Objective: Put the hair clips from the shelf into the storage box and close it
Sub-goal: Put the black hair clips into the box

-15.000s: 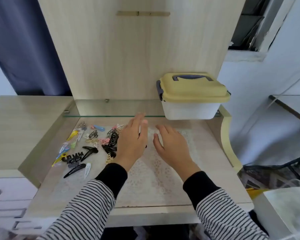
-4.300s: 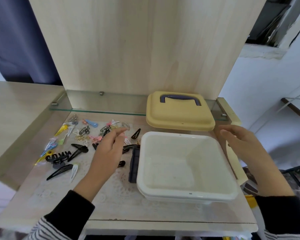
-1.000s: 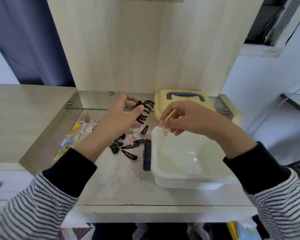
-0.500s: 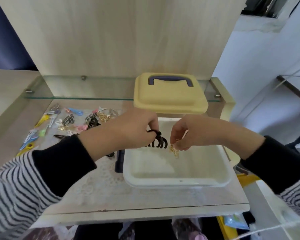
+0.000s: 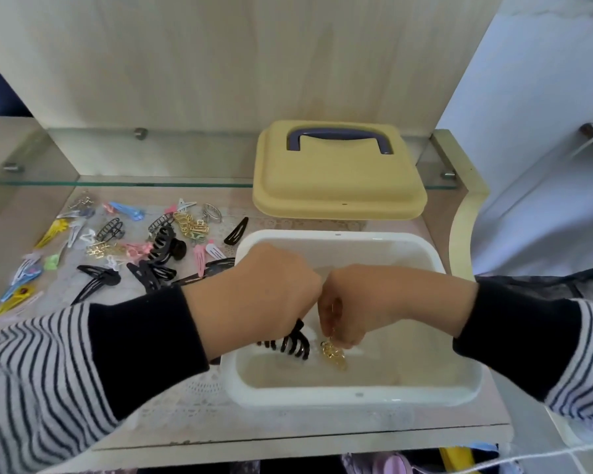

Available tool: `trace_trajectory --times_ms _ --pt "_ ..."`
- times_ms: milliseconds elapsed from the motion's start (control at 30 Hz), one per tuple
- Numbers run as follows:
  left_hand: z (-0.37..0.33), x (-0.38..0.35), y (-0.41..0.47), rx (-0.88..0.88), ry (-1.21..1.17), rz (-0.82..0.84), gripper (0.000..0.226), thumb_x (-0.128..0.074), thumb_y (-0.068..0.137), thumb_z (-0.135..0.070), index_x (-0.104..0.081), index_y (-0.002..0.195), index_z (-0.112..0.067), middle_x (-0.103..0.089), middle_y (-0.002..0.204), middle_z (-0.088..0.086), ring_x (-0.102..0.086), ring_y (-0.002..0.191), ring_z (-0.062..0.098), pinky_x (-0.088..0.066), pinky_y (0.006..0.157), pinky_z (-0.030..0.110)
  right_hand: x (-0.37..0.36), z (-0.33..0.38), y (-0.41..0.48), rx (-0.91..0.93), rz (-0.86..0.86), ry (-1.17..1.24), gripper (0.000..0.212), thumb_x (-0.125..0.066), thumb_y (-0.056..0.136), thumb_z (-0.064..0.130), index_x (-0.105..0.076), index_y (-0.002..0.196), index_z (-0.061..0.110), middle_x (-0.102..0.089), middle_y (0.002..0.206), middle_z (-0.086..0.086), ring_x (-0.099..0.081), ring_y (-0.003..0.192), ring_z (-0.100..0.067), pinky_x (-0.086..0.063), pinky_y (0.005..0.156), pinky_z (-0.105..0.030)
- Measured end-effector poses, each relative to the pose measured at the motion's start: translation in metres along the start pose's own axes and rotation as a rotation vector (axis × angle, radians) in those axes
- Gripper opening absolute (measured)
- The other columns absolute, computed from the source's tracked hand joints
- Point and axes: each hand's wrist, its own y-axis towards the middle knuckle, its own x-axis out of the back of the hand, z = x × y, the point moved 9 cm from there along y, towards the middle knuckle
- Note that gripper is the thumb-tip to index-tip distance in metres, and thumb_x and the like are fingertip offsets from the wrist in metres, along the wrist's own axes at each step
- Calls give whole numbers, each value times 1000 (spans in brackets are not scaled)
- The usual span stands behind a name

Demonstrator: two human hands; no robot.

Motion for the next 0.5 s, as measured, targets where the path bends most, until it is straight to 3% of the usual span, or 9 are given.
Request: trace_trajectory --times_ms 100,167,300,500 --pt "3 -1 0 -1 -27 0 16 -56 85 -20 -69 94 -24 -68 93 -3 -65 86 21 -45 68 27 -8 -2 3 -25 60 52 16 -67 80 13 -71 95 12 -75 91 -4 -58 63 -7 -45 65 -19" --pt "3 -1 -1 -15 -44 -1 16 -58 85 -22 -68 96 -26 -69 94 -4 -64 89 19 -43 67 27 -12 -4 2 -43 88 109 12 -67 82 16 -66 94 13 -74 85 -2 -61 60 -5 -41 58 -15" --pt "4 -3 -4 -41 -89 11 13 -61 84 -29 -67 95 -30 -68 93 -10 -62 94 14 -32 62 23 -14 -4 1 -39 84 106 9 -67 83 17 -64 91 14 -70 77 1 -59 62 -5 -36 53 -14" --pt "2 -9 -10 -94 -181 104 19 -66 82 -41 -69 98 -32 -68 90 -17 -61 94 6 -41 69 24 -14 -4 1 -47 62 105 18 -64 82 13 -70 99 14 -75 92 -3 -62 67 -6 -49 72 -19"
